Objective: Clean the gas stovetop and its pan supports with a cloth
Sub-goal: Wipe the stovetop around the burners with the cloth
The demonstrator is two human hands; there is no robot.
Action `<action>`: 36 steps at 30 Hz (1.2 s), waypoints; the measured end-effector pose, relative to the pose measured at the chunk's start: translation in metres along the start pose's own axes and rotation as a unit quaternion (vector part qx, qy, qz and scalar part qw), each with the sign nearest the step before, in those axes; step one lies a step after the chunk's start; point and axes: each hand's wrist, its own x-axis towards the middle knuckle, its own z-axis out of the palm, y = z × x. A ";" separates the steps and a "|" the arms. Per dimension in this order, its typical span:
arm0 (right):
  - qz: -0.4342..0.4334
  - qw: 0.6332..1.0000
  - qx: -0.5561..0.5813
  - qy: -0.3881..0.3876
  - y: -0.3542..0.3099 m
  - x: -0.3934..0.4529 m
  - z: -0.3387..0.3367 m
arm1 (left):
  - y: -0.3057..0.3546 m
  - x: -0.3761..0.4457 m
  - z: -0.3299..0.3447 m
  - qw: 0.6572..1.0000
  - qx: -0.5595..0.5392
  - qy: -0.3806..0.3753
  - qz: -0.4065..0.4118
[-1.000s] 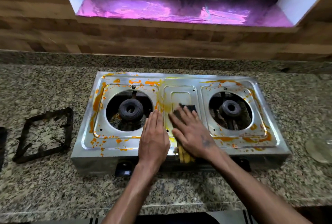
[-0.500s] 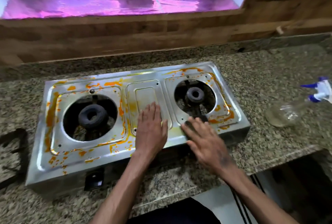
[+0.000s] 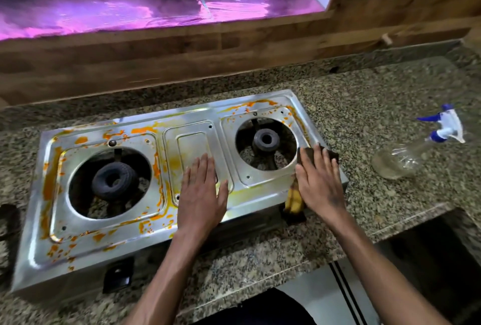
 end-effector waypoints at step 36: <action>-0.208 0.978 -0.001 -0.026 -0.051 0.228 -0.014 | 0.002 -0.001 -0.001 0.999 -0.034 0.022 -0.033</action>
